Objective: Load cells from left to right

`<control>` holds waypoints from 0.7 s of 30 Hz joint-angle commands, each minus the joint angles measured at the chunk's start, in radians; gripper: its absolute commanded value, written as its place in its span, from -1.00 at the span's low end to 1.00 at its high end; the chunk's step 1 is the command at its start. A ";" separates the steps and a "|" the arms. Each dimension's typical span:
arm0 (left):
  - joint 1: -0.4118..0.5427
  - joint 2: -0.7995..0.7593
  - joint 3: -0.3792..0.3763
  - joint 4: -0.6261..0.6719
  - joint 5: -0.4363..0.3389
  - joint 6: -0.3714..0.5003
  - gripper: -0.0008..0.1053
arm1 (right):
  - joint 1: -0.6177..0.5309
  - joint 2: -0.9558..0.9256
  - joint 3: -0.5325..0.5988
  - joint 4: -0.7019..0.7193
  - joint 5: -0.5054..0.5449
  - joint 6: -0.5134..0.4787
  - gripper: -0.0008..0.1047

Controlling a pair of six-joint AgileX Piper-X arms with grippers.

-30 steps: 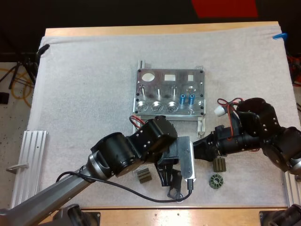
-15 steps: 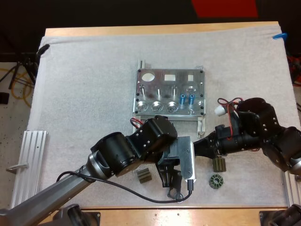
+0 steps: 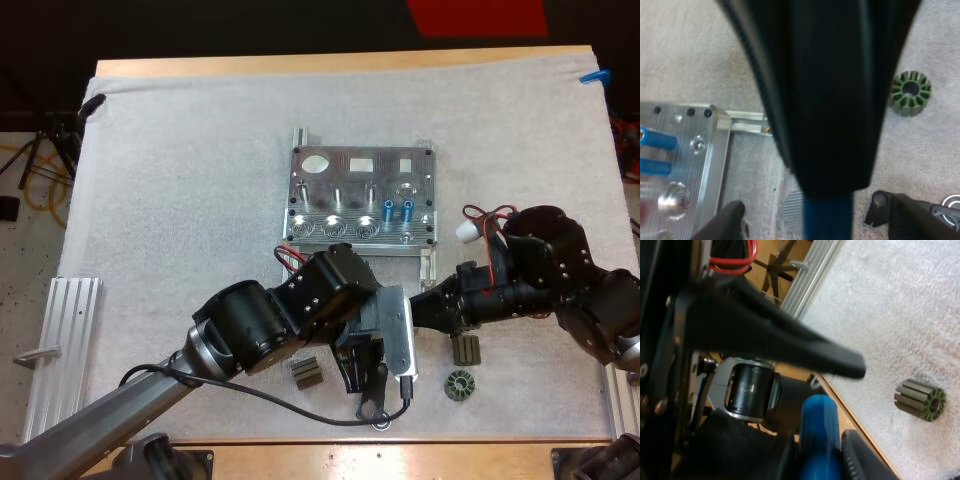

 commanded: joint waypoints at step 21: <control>0.671 -0.305 -0.004 -0.060 0.048 -0.111 0.17 | 0.003 -0.001 -0.020 -0.034 0.192 -0.026 -0.99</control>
